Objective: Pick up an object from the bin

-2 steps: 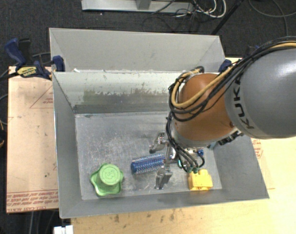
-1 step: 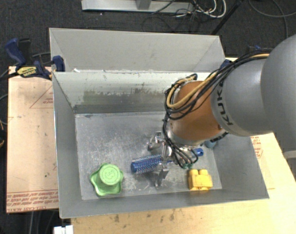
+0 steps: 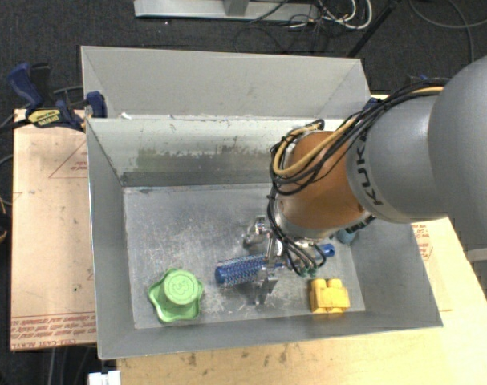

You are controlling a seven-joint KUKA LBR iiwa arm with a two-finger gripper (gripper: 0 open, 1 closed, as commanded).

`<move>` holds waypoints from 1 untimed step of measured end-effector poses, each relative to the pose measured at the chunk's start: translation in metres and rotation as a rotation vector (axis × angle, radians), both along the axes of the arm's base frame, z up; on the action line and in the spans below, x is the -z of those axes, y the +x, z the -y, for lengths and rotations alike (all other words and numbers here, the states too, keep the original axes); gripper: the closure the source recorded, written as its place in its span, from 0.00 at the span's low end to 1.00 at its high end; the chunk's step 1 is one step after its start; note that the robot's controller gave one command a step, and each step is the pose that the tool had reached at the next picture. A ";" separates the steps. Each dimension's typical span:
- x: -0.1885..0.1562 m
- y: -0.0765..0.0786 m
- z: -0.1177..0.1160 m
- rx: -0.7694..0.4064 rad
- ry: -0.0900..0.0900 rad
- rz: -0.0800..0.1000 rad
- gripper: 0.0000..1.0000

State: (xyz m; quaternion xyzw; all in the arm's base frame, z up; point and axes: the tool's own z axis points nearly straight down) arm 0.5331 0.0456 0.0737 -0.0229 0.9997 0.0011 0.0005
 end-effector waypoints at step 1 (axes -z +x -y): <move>-0.001 0.001 -0.001 0.001 0.000 -0.001 0.00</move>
Offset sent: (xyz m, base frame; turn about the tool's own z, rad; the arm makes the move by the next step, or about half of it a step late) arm 0.0000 0.0000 0.0000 0.0000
